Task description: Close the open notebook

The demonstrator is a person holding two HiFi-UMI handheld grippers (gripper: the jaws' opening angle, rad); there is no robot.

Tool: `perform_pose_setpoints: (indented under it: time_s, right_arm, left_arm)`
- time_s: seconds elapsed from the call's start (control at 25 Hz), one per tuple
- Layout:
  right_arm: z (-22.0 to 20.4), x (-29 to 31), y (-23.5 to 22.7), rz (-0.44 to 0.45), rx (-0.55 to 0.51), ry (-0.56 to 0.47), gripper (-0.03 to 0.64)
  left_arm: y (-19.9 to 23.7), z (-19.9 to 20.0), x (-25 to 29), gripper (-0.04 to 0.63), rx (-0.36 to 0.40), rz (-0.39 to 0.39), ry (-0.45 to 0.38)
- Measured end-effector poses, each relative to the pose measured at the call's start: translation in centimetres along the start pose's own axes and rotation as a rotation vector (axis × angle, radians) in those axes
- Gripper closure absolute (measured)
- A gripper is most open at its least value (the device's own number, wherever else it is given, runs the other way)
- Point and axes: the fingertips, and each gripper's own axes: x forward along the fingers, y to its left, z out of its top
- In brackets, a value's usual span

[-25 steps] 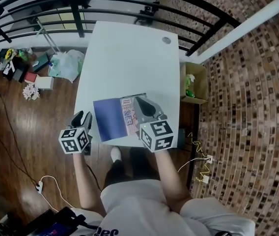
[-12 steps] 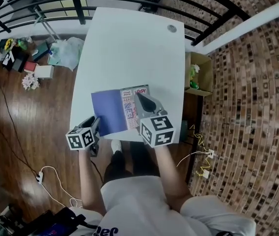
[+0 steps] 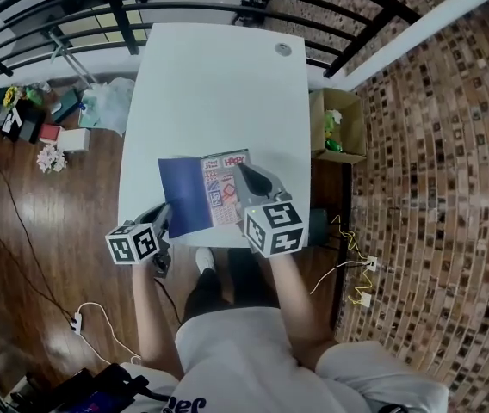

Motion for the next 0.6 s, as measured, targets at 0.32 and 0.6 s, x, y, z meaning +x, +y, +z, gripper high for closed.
perform_pose_setpoints:
  time_s: [0.32,0.6]
  right_arm:
    - [0.9,-3.9,-3.0,-0.072,0.025,-0.054,0.626]
    - [-0.3,-8.1,-9.0,-0.183,0.078,-0.066,0.626]
  left_arm:
    - [-7.9,2.1,2.2,0.551,0.077,-0.117,-0.001]
    - [-13.5,0.1,7.3,0.523,0.078,-0.224,0.044]
